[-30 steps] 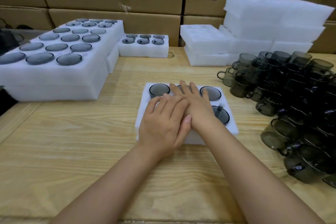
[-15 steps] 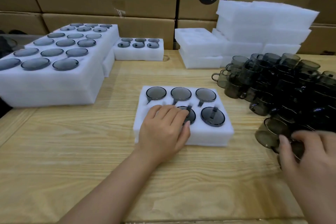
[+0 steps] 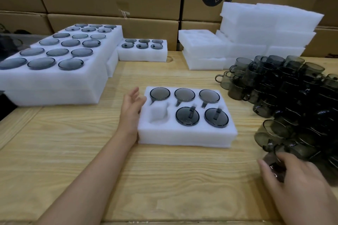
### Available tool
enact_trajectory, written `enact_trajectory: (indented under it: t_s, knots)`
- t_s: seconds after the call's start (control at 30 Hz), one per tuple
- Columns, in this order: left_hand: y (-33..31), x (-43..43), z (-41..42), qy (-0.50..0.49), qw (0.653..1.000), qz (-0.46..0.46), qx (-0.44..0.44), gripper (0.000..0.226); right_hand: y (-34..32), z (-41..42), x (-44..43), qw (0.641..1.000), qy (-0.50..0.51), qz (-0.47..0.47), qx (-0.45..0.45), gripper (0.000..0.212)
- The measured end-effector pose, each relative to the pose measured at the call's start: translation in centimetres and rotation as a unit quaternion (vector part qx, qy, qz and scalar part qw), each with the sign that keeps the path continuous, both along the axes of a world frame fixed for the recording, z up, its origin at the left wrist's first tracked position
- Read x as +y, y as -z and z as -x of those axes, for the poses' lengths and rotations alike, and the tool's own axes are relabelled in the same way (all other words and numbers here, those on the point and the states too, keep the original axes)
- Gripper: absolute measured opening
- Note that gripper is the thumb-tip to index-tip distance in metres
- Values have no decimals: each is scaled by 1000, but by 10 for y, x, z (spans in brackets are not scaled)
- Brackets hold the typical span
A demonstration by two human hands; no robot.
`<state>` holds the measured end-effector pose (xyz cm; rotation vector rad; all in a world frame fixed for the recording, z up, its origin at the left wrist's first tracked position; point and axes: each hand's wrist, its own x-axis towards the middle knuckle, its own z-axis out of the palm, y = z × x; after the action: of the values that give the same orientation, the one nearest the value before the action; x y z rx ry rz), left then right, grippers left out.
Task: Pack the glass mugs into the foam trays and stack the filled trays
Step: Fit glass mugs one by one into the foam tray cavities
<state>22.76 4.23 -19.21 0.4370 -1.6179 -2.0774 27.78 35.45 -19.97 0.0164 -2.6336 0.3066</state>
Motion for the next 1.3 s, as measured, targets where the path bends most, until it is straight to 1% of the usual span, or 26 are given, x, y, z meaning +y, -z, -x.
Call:
enact_trajectory:
  t_s: [0.07, 0.13, 0.23, 0.3, 0.37, 0.4, 0.47, 0.53, 0.6, 0.63, 0.7, 0.73, 0.8, 0.9, 1.0, 1.13, 1.23, 1.27, 1.3]
  knots:
    - [6, 0, 2, 58, 997, -45, -9, 37, 3, -3, -13, 999, -27, 9, 32, 38]
    - [7, 0, 1, 84, 995, -55, 10, 46, 5, -6, -25, 995, -65, 10, 72, 36]
    - [5, 2, -1, 83, 995, -45, 10, 53, 4, -7, -39, 990, -108, 27, 83, 48]
    - [5, 3, -2, 76, 996, -39, 19, 52, -4, -8, -47, 985, -129, 45, 103, 47]
    - [5, 3, -2, 51, 997, -9, 52, 47, -20, -6, -55, 974, -153, 71, 149, 42]
    - [5, 2, -4, 29, 996, 27, 74, 44, -31, -3, -61, 967, -171, 87, 168, 40]
    - [4, 0, -7, -11, 986, 116, 118, 38, -53, 6, -78, 952, -212, 128, 177, 36]
    - [4, -3, -10, -26, 967, 202, 153, 35, -74, 20, -99, 937, -259, 183, 145, 27]
    - [3, -6, -11, -9, 949, 258, 181, 41, -90, 35, -120, 916, -323, 232, 61, 15]
    - [2, -7, -12, 13, 945, 269, 186, 46, -97, 43, -129, 899, -357, 253, 11, 12]
    - [-2, -8, -11, 67, 946, 257, 184, 54, -109, 58, -142, 861, -422, 273, -80, 13]
    - [-4, -9, -11, 90, 947, 247, 183, 55, -113, 63, -148, 846, -453, 256, -116, 15]
    - [-5, -7, -10, 113, 943, 247, 191, 48, -115, 71, -158, 828, -495, 211, -159, 16]
    - [-5, -5, -10, 128, 947, 219, 195, 33, -113, 77, -164, 810, -516, 216, -175, 10]
    - [-6, -5, -10, 138, 952, 198, 188, 27, -112, 83, -162, 801, -524, 217, -193, 4]
    - [-7, 0, -10, 149, 955, 179, 181, 34, -111, 89, -154, 807, -523, 184, -201, 10]
    - [-10, 1, -11, 99, 965, 160, 182, 46, -111, 93, -152, 812, -521, 197, -175, 14]
    - [-10, 1, -11, 79, 967, 158, 186, 49, -111, 94, -153, 820, -510, 206, -158, 15]
    - [-11, 2, -11, 61, 966, 162, 190, 49, -111, 94, -154, 833, -493, 208, -140, 21]
